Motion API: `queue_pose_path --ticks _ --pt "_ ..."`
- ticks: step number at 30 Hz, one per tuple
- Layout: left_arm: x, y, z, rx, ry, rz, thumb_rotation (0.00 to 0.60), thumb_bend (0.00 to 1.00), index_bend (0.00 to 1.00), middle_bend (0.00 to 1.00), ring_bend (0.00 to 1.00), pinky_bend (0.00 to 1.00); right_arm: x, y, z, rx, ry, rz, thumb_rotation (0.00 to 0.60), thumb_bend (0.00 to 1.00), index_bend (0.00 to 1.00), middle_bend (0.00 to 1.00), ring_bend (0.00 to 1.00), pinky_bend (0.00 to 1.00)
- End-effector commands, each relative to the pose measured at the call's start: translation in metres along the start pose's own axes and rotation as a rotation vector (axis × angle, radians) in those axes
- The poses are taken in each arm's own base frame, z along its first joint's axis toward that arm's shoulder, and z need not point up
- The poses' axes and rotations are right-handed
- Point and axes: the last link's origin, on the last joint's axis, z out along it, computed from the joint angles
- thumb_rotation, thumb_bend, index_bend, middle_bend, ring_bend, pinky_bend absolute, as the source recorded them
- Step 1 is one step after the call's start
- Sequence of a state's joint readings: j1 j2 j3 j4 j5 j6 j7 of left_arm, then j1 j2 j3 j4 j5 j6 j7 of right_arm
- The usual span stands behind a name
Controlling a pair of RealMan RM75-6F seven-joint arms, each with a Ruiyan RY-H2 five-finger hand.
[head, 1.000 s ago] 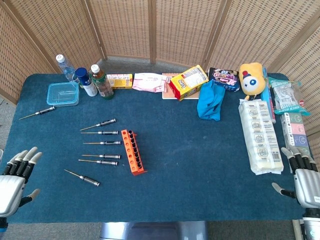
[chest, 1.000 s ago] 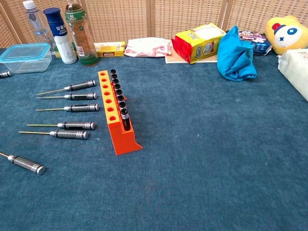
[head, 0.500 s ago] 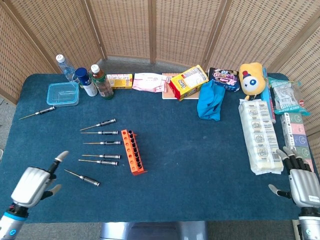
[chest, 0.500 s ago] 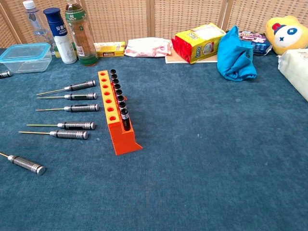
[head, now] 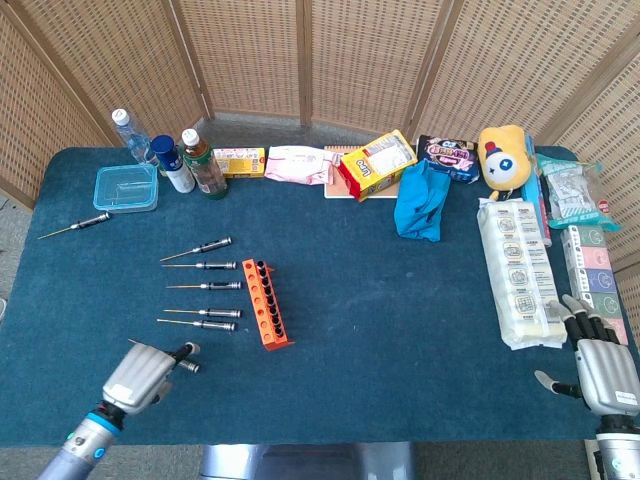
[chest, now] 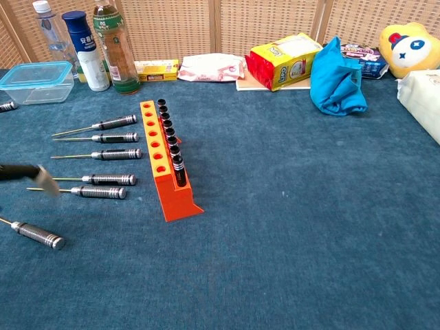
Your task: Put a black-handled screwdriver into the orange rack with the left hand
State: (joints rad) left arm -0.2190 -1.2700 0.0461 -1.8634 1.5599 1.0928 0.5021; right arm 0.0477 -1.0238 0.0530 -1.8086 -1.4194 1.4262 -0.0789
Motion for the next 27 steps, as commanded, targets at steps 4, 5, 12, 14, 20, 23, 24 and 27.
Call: queue_pose_path --ticks 4,5,12,14,20,23,24,27 --pt "-0.007 0.014 0.012 0.008 -0.007 0.004 0.600 0.30 0.38 1.00 1.00 1.00 0.001 0.001 0.000 -0.002 -0.004 0.008 0.600 0.12 0.13 0.06 0.08 0.14" --pt "-0.007 0.014 0.012 0.012 -0.003 0.009 0.600 0.31 0.38 1.00 1.00 1.00 0.002 0.001 0.000 -0.003 -0.004 0.009 0.600 0.12 0.13 0.06 0.08 0.14" --pt "-0.012 0.014 0.017 0.045 0.012 0.049 0.600 0.35 0.38 1.00 1.00 1.00 0.002 0.002 0.000 -0.003 -0.015 0.017 0.600 0.12 0.13 0.06 0.09 0.14" --pt "-0.015 0.013 0.018 0.053 0.011 0.060 0.600 0.35 0.38 1.00 1.00 1.00 0.002 0.002 0.000 -0.003 -0.018 0.019 0.600 0.12 0.13 0.06 0.09 0.14" --pt "-0.022 0.007 0.019 0.078 0.004 0.088 0.600 0.35 0.38 1.00 1.00 1.00 0.002 0.002 0.000 -0.005 -0.027 0.025 0.600 0.12 0.13 0.06 0.09 0.14" --pt "-0.026 0.002 0.018 0.094 0.002 0.094 0.600 0.35 0.38 1.00 1.00 1.00 0.002 0.002 0.000 -0.007 -0.028 0.027 0.600 0.12 0.13 0.06 0.09 0.14" --pt "-0.027 0.001 0.018 0.097 0.002 0.096 0.600 0.35 0.38 1.00 1.00 1.00 0.002 0.002 0.000 -0.007 -0.029 0.027 0.600 0.12 0.13 0.06 0.09 0.14" --pt "-0.033 -0.002 0.018 0.103 -0.002 0.098 0.600 0.35 0.38 1.00 1.00 1.00 0.000 0.002 0.000 -0.005 -0.038 0.025 0.600 0.12 0.13 0.06 0.09 0.14"
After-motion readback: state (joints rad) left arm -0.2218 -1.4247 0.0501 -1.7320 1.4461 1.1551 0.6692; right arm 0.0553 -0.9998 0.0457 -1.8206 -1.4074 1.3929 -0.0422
